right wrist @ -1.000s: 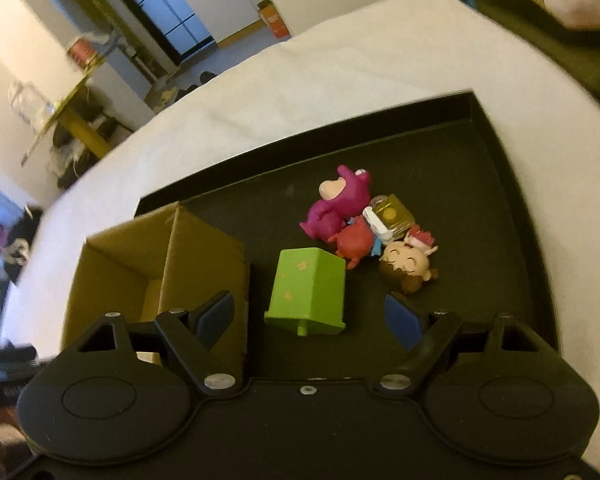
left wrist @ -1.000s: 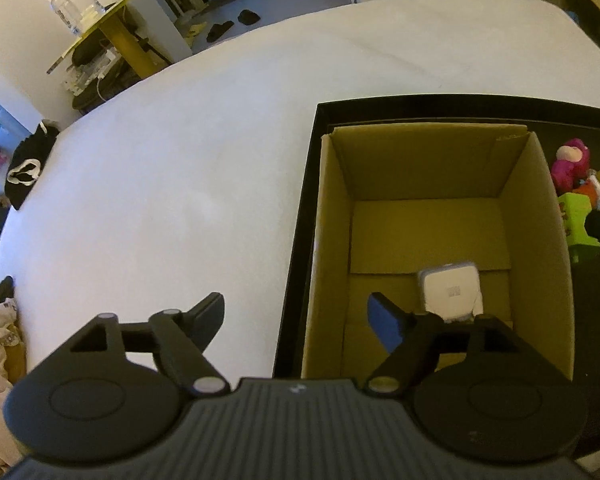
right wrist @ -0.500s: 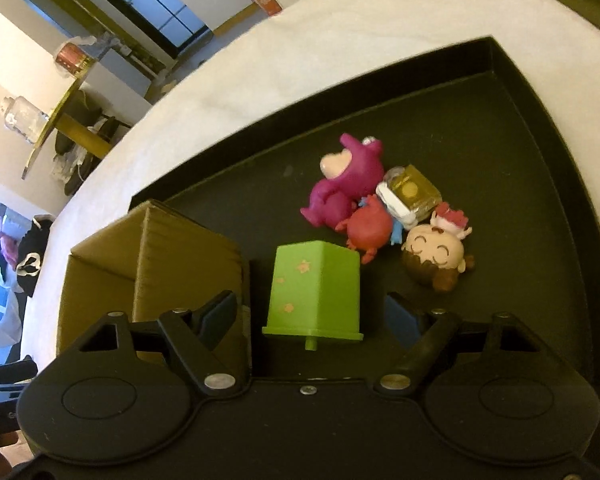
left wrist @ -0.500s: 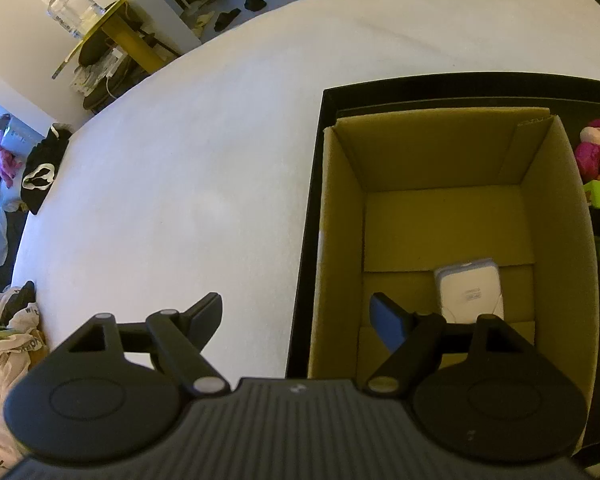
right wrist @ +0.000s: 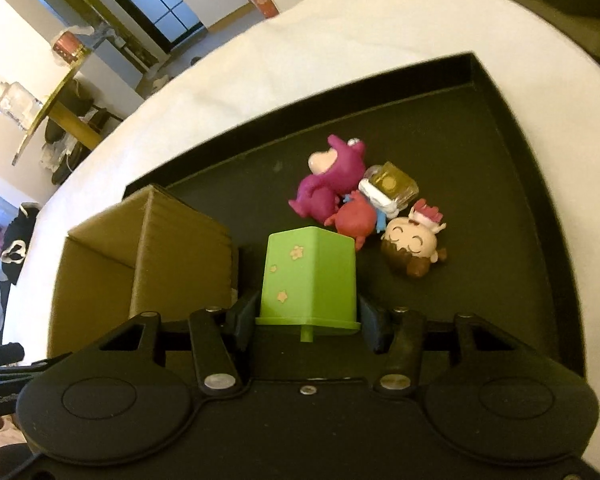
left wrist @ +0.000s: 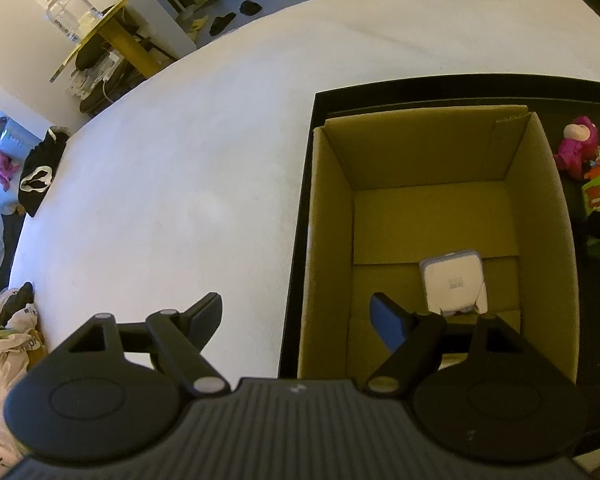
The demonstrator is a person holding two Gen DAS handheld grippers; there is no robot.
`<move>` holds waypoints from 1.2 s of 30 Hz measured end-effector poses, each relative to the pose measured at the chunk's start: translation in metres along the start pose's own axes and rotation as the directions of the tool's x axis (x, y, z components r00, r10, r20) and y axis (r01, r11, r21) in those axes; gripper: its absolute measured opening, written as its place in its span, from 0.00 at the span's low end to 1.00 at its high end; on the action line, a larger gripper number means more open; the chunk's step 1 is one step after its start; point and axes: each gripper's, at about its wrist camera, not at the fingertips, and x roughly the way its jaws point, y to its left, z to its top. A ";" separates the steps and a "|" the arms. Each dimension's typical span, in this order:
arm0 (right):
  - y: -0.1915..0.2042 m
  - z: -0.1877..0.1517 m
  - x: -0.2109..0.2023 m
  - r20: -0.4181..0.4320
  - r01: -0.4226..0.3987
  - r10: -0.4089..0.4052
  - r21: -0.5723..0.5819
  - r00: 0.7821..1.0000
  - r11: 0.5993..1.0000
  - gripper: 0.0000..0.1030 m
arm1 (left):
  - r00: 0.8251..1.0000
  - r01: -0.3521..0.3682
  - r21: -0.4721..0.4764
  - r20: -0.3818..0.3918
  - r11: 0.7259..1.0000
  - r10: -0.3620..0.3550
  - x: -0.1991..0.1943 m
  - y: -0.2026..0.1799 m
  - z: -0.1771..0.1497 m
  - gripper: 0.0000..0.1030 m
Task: Organize rigid objects
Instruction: 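Close the right gripper on the green hexagonal box and lift it, then carry the green box with the right gripper over the cardboard box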
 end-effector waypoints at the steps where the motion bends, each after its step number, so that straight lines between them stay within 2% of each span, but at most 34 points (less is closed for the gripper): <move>1: 0.000 0.001 -0.003 0.008 0.002 -0.002 -0.003 1.000 1.000 0.50 | 1.000 0.001 -0.005 0.002 1.000 -0.001 0.000 0.002 0.000 0.77; 24: 0.048 0.010 -0.051 0.131 0.076 -0.062 -0.097 0.989 0.992 0.50 | 0.997 0.075 -0.111 0.036 0.991 -0.072 -0.008 0.029 -0.013 0.77; 36: 0.077 0.008 -0.062 0.177 0.102 -0.070 -0.178 0.982 0.979 0.50 | 0.989 0.146 -0.147 0.056 0.978 -0.139 -0.006 0.039 -0.019 0.77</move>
